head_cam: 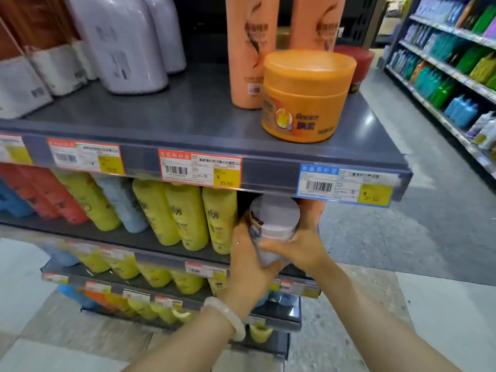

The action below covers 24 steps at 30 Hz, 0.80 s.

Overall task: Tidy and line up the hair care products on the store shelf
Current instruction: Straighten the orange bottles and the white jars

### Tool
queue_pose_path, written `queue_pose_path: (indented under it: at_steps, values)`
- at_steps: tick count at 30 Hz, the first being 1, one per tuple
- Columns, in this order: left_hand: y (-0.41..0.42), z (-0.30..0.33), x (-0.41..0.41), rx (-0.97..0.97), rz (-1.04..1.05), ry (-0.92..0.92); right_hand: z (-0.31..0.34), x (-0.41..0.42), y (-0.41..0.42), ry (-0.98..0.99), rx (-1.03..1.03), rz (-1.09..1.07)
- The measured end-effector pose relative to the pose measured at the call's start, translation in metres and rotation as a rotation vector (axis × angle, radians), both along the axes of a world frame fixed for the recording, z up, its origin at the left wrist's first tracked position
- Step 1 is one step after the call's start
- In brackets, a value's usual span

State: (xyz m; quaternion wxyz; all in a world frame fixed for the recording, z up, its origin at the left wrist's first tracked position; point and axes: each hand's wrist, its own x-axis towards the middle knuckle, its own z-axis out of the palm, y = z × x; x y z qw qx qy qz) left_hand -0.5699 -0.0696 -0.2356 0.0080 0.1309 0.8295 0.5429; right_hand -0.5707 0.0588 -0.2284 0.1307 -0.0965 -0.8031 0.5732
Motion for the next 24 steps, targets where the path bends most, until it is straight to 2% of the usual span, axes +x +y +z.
queue_pose_path:
  at_steps: [8, 10, 12, 13, 15, 17, 19, 20, 24]
  values:
    - [-0.009, -0.012, -0.009, 0.07, -0.085, -0.047, 0.01, 0.013, 0.005, 0.058, 0.024, -0.023]
    - [-0.008, -0.019, -0.017, -0.01, -0.094, -0.058, 0.011, 0.011, 0.003, 0.062, 0.002, -0.012]
    - [-0.004, -0.016, -0.021, -0.06, -0.204, -0.1, 0.014, 0.013, -0.001, 0.064, -0.013, -0.023]
    - [0.0, -0.015, -0.021, -0.034, -0.259, -0.054, 0.016, 0.016, -0.003, 0.059, -0.014, -0.036]
    - [0.002, -0.006, -0.018, 0.103, -0.208, -0.121, 0.024, 0.022, -0.004, 0.062, -0.027, -0.066]
    - [-0.001, 0.003, -0.01, -0.008, -0.224, -0.017, 0.035, 0.03, -0.002, 0.062, -0.049, -0.087]
    - [-0.001, 0.011, -0.003, 0.026, -0.095, -0.01, 0.044, 0.04, 0.0, 0.075, -0.092, -0.074]
    - [-0.004, 0.02, 0.002, 0.072, -0.099, -0.001, 0.049, 0.046, -0.001, 0.075, -0.117, -0.064]
    - [-0.022, 0.032, 0.028, 0.253, -0.089, -0.139, 0.062, 0.071, -0.017, 0.029, -0.164, -0.011]
